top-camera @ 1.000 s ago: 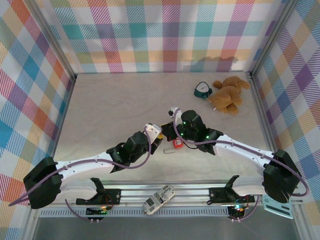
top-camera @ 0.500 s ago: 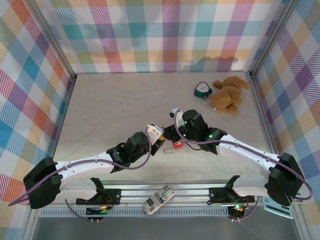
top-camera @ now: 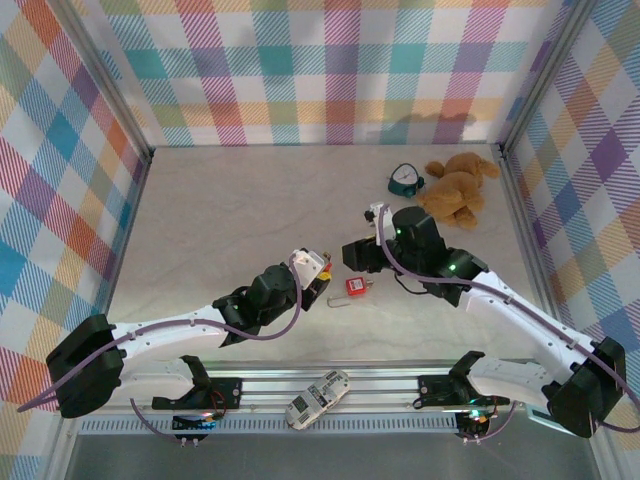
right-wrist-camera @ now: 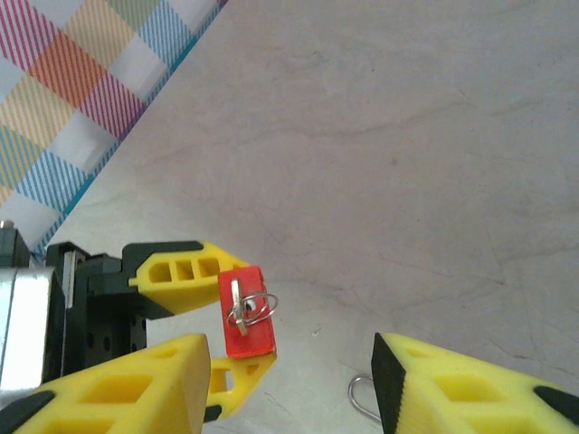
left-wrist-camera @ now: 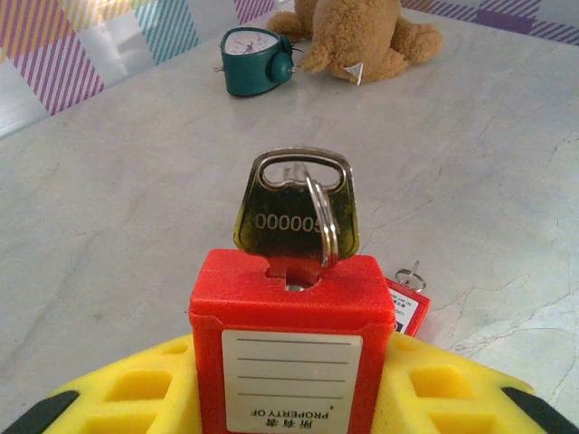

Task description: Unlock with the key

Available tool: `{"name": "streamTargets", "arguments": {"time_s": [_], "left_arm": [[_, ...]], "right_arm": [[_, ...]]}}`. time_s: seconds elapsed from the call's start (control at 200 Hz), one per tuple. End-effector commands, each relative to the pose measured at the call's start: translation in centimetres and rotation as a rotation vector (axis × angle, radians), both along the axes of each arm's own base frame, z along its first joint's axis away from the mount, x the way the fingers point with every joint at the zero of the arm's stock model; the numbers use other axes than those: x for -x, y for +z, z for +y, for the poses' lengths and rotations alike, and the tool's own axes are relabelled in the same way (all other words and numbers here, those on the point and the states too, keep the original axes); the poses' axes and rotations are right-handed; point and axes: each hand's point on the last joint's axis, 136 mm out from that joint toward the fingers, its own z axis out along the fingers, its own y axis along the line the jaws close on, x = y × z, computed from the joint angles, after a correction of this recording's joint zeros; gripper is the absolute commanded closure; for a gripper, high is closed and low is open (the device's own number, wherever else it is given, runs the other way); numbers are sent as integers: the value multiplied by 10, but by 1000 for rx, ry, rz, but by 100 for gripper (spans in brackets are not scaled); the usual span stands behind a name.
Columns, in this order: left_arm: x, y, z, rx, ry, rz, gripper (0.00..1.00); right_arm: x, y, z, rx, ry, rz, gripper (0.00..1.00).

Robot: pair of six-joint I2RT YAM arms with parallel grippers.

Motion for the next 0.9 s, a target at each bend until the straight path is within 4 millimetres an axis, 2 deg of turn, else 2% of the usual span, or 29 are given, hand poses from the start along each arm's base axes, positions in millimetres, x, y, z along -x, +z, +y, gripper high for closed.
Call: {"name": "streamTargets", "arguments": {"time_s": [0.0, 0.08, 0.18, 0.3, 0.38, 0.465, 0.66, 0.77, 0.895], "left_arm": [[1, 17, -5, 55, -13, -21, 75], [2, 20, -7, 59, -19, -22, 75], [2, 22, -7, 56, -21, -26, 75], [2, 24, -6, 51, -21, -35, 75], [2, 24, -4, 39, -19, -39, 75], [2, 27, -1, 23, -14, -53, 75], [-9, 50, 17, -66, 73, -148, 75], [-19, 70, 20, -170, 112, -242, 75], [-28, 86, 11, -375, 108, -368, 76]], "right_arm": [[-5, -4, 7, 5, 14, 37, 49], [-7, -9, 19, -14, 46, 72, 49], [-7, -25, 33, -25, 86, 131, 49], [-3, -42, 37, -16, 109, 174, 50], [-3, -45, 30, 7, 86, 167, 50], [-2, -40, 22, 19, 66, 144, 49], [-10, -23, -4, 51, -23, 67, 44], [-21, -16, -23, 34, -110, 42, 40], [-30, -10, -39, -38, -163, 56, 39]]}}
